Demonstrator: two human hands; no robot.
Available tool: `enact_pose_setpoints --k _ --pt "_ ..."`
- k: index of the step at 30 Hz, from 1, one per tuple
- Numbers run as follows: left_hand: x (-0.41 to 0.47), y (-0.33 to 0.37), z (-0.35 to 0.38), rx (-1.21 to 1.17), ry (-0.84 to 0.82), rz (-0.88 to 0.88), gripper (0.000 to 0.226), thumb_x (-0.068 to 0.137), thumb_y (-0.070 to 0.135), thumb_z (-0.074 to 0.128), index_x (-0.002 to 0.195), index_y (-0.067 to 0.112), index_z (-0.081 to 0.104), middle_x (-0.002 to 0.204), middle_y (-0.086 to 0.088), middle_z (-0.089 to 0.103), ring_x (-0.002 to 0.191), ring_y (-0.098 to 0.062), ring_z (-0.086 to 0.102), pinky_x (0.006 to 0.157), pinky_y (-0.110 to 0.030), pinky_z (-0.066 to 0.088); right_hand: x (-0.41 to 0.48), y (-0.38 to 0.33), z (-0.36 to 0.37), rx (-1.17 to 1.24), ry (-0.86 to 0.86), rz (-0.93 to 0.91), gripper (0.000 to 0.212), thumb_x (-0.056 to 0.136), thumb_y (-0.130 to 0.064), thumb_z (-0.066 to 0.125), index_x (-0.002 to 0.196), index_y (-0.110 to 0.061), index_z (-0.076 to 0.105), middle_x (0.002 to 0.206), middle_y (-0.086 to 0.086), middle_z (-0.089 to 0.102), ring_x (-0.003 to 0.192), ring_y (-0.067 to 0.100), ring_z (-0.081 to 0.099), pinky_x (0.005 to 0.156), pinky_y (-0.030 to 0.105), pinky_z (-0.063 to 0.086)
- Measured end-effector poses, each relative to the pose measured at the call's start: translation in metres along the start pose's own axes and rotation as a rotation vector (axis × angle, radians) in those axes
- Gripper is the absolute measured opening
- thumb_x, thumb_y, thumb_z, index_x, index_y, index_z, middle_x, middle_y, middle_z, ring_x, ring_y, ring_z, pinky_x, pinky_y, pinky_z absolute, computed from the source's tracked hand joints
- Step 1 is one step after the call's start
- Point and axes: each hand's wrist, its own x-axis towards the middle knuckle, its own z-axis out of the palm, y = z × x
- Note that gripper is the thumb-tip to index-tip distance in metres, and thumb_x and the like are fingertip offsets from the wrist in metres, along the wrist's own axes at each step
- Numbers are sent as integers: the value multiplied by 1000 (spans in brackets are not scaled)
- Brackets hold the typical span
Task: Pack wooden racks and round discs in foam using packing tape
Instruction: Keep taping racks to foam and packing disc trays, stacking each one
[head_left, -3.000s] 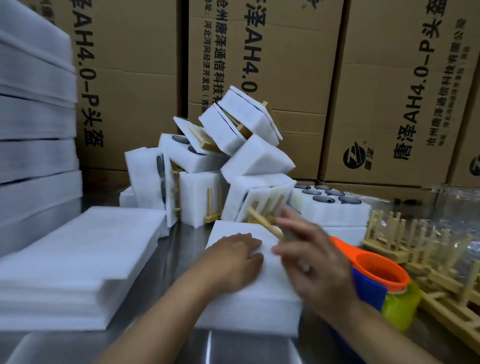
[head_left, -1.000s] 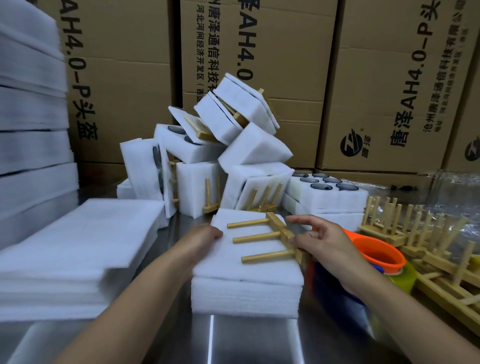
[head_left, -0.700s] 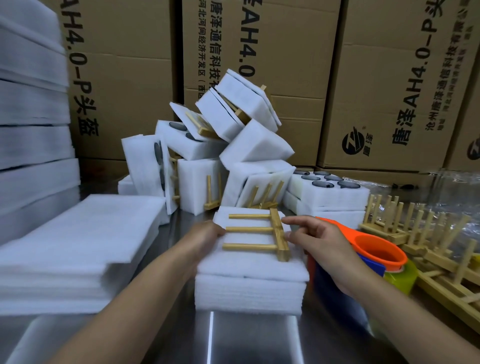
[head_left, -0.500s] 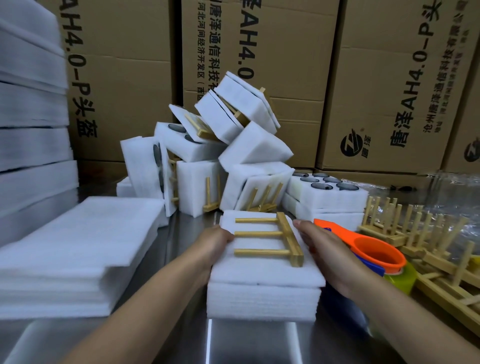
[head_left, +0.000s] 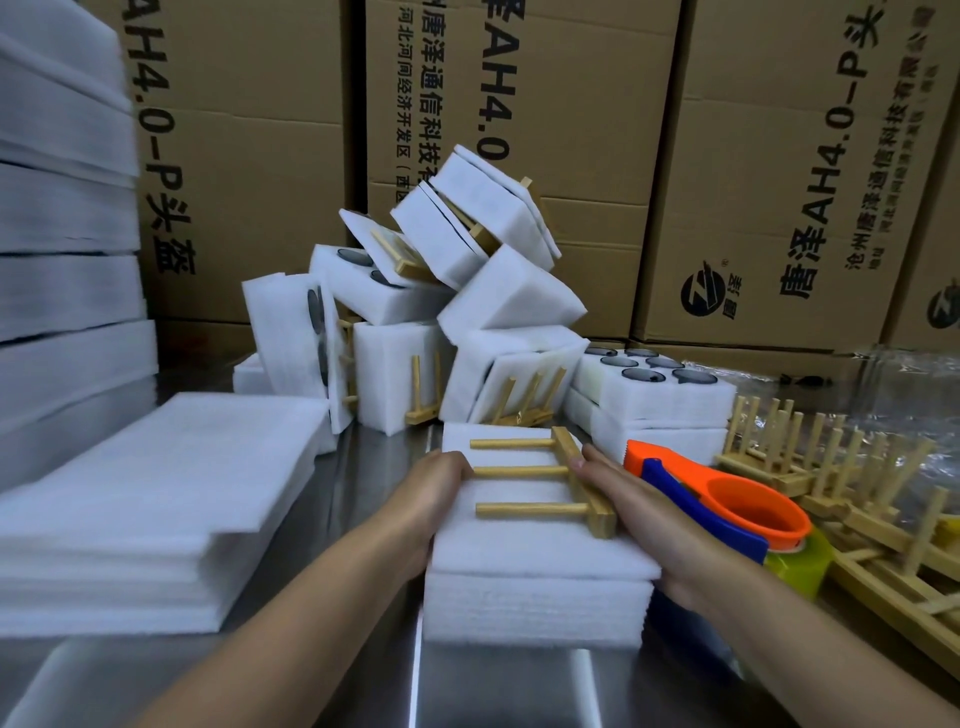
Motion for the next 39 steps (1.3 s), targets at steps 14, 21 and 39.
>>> enact_pose_setpoints --k 14,21,39 --pt "13 2 0 255 42 36 17 92 26 49 106 18 55 81 -2 60 67 -16 58 49 -22 40 -1 -9 -6 -295 71 -73 45 89 -44 57 133 -35 47 124 -13 54 102 1 54 79 15 44" --pt "14 0 -2 261 6 31 13 91 27 50 101 19 54 88 -5 62 75 -20 62 63 -25 48 -9 -34 -65 -1080 531 -171 40 79 -60 58 82 -22 48 75 -2 59 69 15 55 58 32 42" --pt "11 14 -6 66 125 293 57 93 21 46 146 22 24 121 6 38 103 -14 38 84 -30 30 -22 -47 -83 -749 508 -365 24 83 -6 67 79 -29 60 96 0 59 89 27 56 81 46 48"
